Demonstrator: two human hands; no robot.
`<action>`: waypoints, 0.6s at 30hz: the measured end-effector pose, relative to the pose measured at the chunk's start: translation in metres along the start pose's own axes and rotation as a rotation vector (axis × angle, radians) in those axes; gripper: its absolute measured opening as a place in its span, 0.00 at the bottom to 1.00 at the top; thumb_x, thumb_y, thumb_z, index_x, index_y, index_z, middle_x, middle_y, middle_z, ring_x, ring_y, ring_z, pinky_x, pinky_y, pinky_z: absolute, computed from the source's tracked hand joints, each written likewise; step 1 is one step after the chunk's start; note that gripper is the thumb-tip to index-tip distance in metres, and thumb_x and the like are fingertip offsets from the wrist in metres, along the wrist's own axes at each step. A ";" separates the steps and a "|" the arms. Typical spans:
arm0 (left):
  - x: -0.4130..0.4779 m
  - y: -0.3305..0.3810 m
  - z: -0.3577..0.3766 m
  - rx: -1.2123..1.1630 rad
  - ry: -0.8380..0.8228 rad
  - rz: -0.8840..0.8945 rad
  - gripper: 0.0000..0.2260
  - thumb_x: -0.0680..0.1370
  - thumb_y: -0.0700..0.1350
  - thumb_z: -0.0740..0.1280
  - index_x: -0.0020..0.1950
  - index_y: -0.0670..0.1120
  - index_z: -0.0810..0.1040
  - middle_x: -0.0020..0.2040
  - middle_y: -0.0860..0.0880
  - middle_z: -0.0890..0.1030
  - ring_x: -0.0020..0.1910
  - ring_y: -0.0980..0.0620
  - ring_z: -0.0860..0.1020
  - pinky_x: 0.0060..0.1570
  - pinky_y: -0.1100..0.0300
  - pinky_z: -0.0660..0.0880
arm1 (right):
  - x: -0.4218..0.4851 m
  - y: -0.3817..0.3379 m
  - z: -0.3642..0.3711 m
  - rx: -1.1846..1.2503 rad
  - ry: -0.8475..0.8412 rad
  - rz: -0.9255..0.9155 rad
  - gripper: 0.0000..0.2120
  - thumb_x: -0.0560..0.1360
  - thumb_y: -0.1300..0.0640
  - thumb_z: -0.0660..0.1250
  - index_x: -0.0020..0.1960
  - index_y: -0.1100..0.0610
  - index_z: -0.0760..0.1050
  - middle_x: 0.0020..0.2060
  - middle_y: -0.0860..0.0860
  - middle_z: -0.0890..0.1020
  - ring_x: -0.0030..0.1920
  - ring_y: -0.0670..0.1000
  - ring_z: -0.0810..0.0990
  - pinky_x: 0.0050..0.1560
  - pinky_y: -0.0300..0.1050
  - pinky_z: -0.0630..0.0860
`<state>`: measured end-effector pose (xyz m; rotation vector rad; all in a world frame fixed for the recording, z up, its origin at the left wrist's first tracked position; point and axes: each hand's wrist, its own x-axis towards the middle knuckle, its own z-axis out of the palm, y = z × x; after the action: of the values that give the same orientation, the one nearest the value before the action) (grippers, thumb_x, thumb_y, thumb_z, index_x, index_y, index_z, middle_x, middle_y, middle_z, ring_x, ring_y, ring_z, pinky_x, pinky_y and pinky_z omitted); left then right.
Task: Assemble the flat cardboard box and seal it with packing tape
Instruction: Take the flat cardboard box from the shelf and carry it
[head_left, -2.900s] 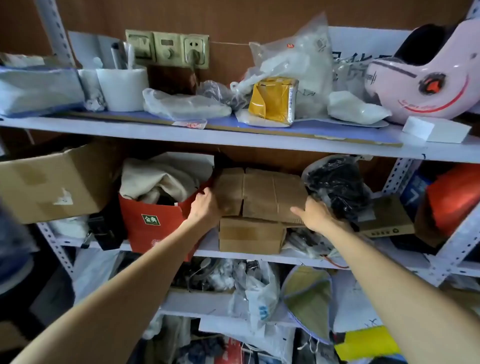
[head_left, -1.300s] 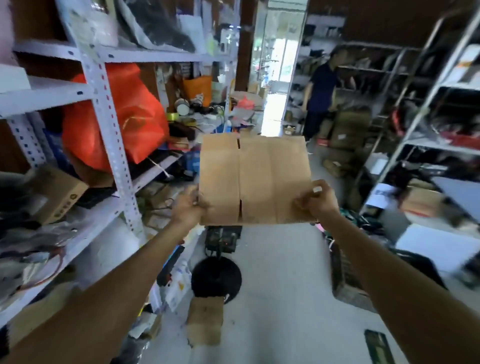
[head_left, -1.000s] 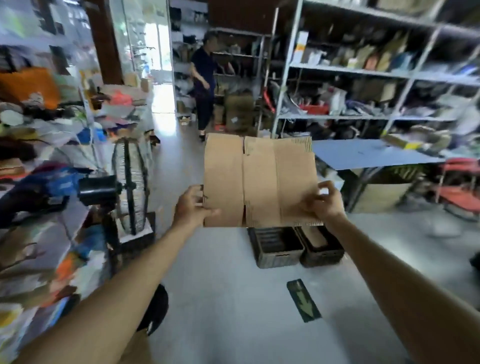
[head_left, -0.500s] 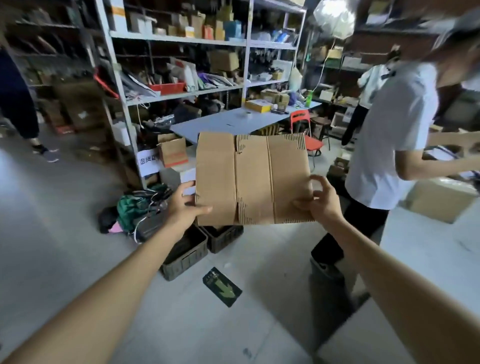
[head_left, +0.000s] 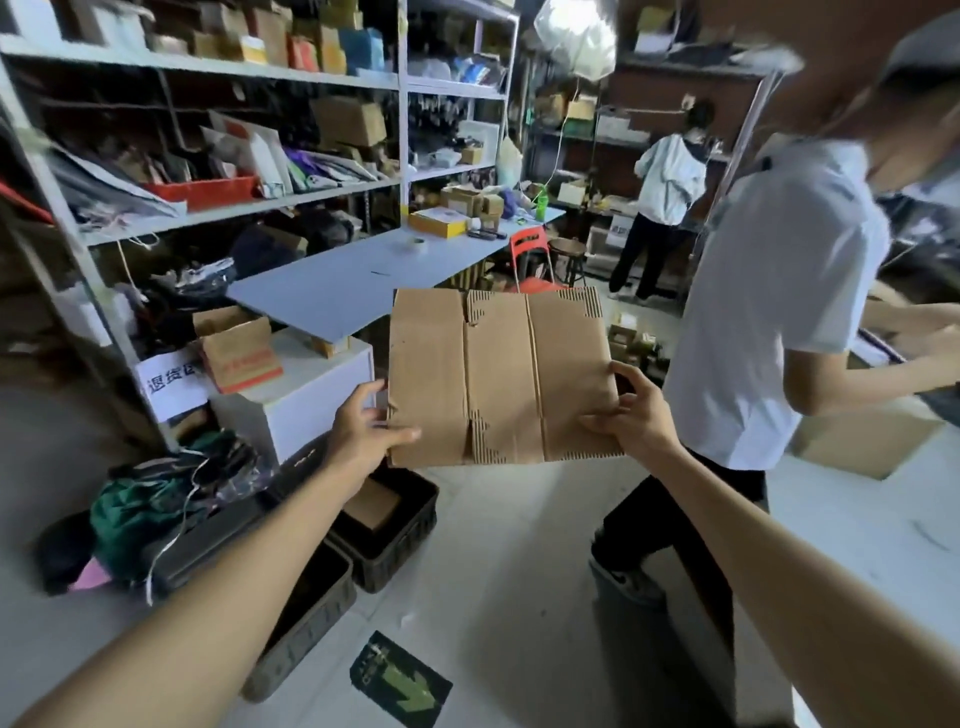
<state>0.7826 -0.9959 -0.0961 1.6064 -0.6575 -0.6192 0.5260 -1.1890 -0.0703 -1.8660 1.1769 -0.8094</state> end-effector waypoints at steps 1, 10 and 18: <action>0.024 0.005 0.001 -0.013 -0.014 0.003 0.36 0.65 0.33 0.77 0.70 0.47 0.68 0.55 0.42 0.79 0.53 0.46 0.78 0.49 0.58 0.73 | 0.018 -0.005 0.005 0.001 0.010 -0.002 0.40 0.61 0.62 0.81 0.68 0.48 0.69 0.45 0.58 0.84 0.46 0.58 0.83 0.45 0.52 0.81; 0.201 0.020 0.039 0.008 -0.071 -0.019 0.37 0.65 0.33 0.77 0.70 0.48 0.68 0.60 0.40 0.78 0.58 0.43 0.78 0.61 0.48 0.74 | 0.180 -0.004 0.032 0.024 0.048 0.049 0.40 0.60 0.64 0.80 0.68 0.49 0.70 0.43 0.57 0.83 0.40 0.54 0.81 0.34 0.42 0.75; 0.365 0.014 0.109 0.036 -0.054 -0.021 0.35 0.67 0.30 0.75 0.71 0.45 0.67 0.57 0.47 0.75 0.54 0.49 0.75 0.52 0.56 0.72 | 0.356 0.040 0.058 0.008 0.011 0.018 0.41 0.59 0.59 0.81 0.68 0.46 0.70 0.45 0.59 0.82 0.46 0.59 0.82 0.45 0.57 0.82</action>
<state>0.9572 -1.3346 -0.1064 1.6362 -0.6956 -0.6710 0.6882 -1.5128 -0.0949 -1.8443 1.1942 -0.8137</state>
